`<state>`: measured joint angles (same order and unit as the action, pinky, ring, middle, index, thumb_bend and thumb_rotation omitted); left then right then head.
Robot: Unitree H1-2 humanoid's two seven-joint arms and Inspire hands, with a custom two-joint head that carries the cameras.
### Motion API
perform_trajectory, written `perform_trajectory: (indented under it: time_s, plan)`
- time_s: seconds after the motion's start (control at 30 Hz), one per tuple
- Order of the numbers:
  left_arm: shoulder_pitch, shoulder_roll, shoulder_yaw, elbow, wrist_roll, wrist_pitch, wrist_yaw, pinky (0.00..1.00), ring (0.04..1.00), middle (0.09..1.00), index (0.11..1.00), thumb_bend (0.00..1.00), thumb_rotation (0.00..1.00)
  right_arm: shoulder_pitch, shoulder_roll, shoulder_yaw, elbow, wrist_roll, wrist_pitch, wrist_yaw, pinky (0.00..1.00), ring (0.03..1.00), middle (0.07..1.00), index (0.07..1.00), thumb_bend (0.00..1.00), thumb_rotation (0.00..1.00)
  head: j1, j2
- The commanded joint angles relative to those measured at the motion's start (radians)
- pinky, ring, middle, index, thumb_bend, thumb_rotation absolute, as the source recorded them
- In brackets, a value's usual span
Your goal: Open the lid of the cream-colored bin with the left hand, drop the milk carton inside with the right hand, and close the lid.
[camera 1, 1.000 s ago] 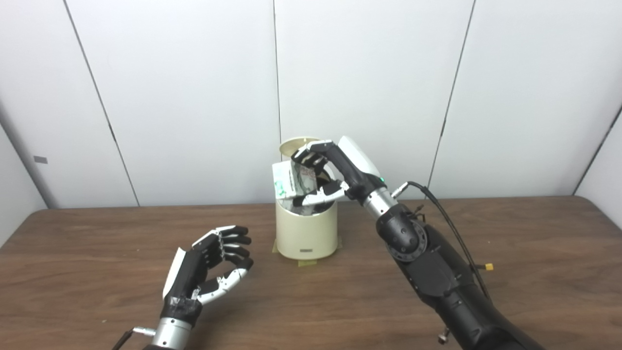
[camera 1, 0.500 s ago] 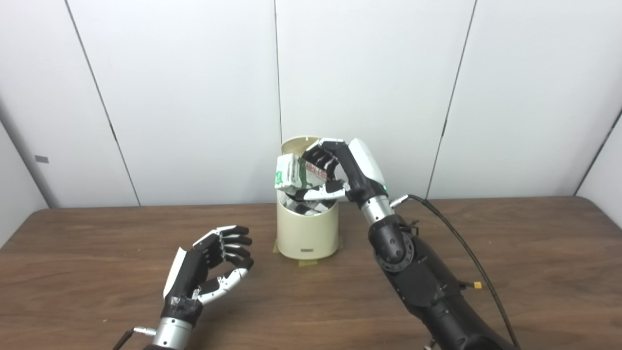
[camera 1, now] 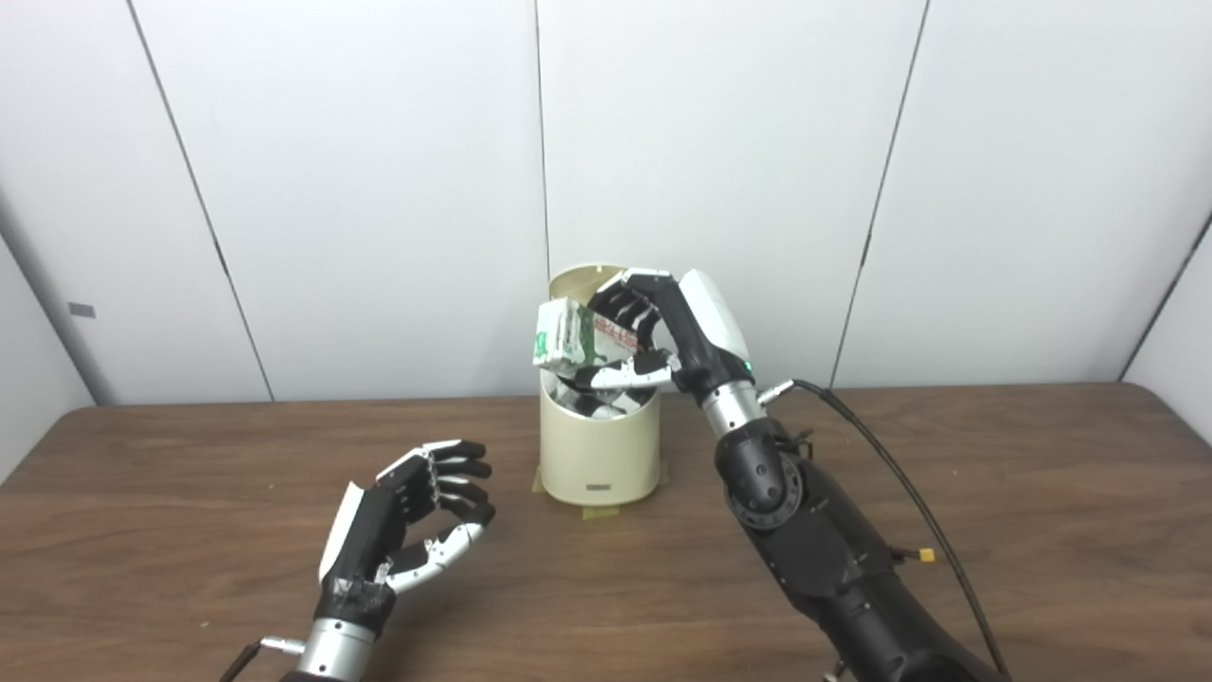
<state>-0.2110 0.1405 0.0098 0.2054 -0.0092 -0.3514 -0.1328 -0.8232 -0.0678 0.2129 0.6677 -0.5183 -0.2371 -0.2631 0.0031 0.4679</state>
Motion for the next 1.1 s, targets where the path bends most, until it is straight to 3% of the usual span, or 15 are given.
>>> perform_trajectory:
  time_s: [0.0, 0.07, 0.17, 0.63, 1.07]
  plan:
    - [0.033, 0.004, -0.003, 0.019, -0.003, -0.01, -0.001, 0.51, 0.573, 0.654, 0.684, 0.5, 0.0, -0.051, -0.029, 0.009, -0.046, -0.002, 0.048, 0.058, 0.48, 0.578, 0.594, 0.595, 0.67, 0.02, 0.001, 0.001]
    - [0.034, 0.003, -0.003, 0.017, -0.004, -0.006, 0.0, 0.5, 0.572, 0.654, 0.684, 0.5, 0.0, -0.046, -0.036, 0.023, -0.069, -0.009, 0.09, 0.096, 0.56, 0.67, 0.702, 0.689, 0.83, 0.07, 0.001, 0.001]
    - [0.034, 0.003, -0.004, 0.015, -0.004, -0.005, -0.001, 0.5, 0.572, 0.653, 0.685, 0.5, 0.0, -0.041, -0.042, 0.032, -0.088, -0.008, 0.117, 0.125, 0.59, 0.722, 0.771, 0.734, 0.89, 0.11, 0.001, 0.001]
    - [0.035, 0.005, -0.005, 0.01, 0.002, 0.0, 0.002, 0.51, 0.571, 0.648, 0.684, 0.5, 0.0, -0.031, -0.051, 0.047, -0.118, -0.001, 0.128, 0.175, 0.59, 0.722, 0.794, 0.741, 0.89, 0.11, 0.003, 0.012]
    - [0.032, 0.004, -0.005, 0.018, -0.004, -0.001, -0.002, 0.5, 0.574, 0.651, 0.685, 0.51, 0.0, -0.021, -0.063, 0.042, -0.16, -0.013, 0.114, 0.168, 0.59, 0.698, 0.76, 0.722, 0.87, 0.11, -0.001, 0.01]
